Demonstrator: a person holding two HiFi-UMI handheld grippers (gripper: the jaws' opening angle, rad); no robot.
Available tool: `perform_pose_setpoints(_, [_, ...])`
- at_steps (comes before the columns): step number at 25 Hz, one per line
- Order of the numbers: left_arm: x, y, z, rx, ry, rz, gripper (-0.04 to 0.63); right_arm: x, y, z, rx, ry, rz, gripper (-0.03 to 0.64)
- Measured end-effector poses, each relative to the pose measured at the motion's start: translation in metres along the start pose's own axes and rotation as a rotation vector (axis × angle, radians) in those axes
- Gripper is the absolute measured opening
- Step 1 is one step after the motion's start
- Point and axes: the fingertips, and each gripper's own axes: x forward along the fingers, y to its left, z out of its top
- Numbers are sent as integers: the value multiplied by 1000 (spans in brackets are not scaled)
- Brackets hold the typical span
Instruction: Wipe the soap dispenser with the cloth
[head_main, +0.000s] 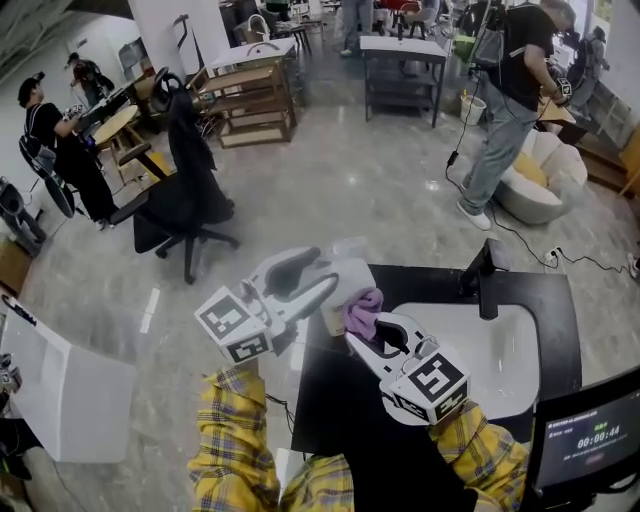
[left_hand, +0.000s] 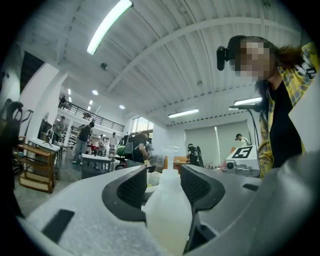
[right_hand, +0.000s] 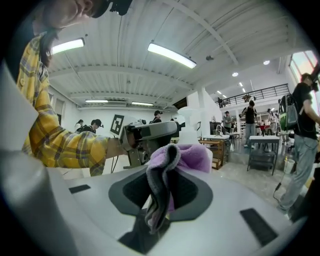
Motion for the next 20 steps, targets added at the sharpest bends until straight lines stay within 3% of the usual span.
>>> perform_pose_setpoints(6, [-15,-8,7,5,7,84,187,12,12,-12,-44,44,39,80])
perform_pose_setpoints(15, [-32,-23,-3,-19,33,125,187,28,21,-45,-30,117,94,80])
perform_pose_setpoints(20, [-40,-20,-16,-59,100,191,187,32,26,-57,-10,146,113,80])
